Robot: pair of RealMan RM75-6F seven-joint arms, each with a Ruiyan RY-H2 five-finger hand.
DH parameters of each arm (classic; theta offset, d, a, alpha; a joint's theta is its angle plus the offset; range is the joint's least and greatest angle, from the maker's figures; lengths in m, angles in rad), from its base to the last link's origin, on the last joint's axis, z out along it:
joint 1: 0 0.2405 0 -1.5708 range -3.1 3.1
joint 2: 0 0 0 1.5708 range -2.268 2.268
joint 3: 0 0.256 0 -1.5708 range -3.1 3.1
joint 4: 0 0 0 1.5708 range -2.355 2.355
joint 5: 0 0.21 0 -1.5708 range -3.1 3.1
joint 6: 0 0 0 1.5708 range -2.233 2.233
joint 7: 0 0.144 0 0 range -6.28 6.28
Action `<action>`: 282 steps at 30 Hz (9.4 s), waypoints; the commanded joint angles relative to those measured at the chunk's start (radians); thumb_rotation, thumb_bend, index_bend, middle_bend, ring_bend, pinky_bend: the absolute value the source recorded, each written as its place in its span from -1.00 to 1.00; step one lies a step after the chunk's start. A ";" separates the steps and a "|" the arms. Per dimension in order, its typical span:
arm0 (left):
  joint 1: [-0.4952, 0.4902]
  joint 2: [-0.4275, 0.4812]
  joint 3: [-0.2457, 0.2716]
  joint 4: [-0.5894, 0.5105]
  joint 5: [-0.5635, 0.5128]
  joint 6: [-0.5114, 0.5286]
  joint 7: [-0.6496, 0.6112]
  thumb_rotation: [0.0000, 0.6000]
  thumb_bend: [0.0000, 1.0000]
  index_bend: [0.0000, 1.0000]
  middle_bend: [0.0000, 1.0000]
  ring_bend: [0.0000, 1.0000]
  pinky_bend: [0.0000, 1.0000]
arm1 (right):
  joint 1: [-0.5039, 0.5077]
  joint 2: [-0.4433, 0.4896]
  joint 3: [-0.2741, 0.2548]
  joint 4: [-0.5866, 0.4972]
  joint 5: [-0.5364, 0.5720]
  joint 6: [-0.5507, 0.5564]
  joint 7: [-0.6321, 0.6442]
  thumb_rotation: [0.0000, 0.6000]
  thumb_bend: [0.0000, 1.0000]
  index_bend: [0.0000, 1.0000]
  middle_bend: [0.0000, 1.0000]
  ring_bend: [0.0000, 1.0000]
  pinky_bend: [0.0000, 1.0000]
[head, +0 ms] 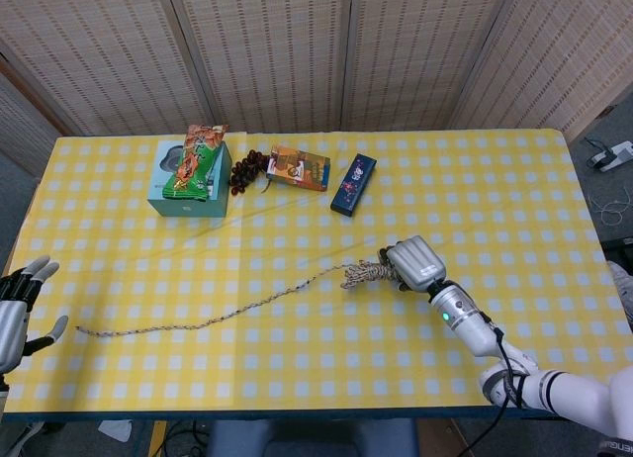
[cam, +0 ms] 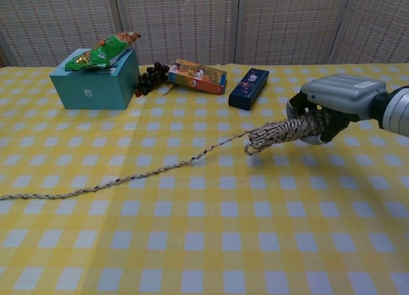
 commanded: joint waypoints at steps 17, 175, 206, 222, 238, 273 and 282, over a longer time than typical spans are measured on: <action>-0.144 -0.017 -0.004 0.058 -0.044 -0.228 -0.039 1.00 -0.40 -0.21 -0.32 -0.26 -0.54 | -0.034 0.125 -0.002 -0.120 -0.160 0.125 0.359 1.00 0.04 0.55 0.36 0.18 0.31; -0.330 0.060 -0.048 -0.051 0.149 -0.125 -0.162 1.00 -0.16 0.44 1.00 1.00 1.00 | 0.044 -0.121 0.192 -0.127 0.025 0.161 0.271 1.00 0.25 0.57 0.38 0.20 0.32; -0.580 0.138 -0.263 -0.366 0.061 -0.228 -0.234 1.00 -0.16 0.43 1.00 0.96 1.00 | 0.244 -0.406 0.325 -0.021 0.204 0.148 0.018 1.00 0.31 0.59 0.37 0.20 0.32; -0.687 0.039 -0.356 -0.368 -0.201 -0.295 -0.190 1.00 -0.16 0.42 1.00 0.95 1.00 | 0.270 -0.459 0.295 -0.014 0.177 0.091 0.119 1.00 0.28 0.59 0.37 0.20 0.32; -0.754 -0.010 -0.406 -0.325 -0.478 -0.356 -0.094 1.00 -0.16 0.42 1.00 0.94 1.00 | 0.264 -0.412 0.229 -0.027 0.026 0.051 0.338 1.00 0.11 0.65 0.39 0.20 0.32; -0.675 0.041 -0.322 -0.118 -0.751 -0.460 -0.020 1.00 -0.16 0.41 1.00 0.93 1.00 | 0.164 -0.322 0.168 -0.060 -0.220 0.318 0.869 1.00 0.01 0.76 0.48 0.21 0.32; -0.630 0.045 -0.276 -0.068 -0.746 -0.481 -0.024 1.00 -0.16 0.41 1.00 0.93 1.00 | 0.147 -0.316 0.196 -0.079 -0.221 0.385 0.918 1.00 -0.03 0.77 0.49 0.22 0.32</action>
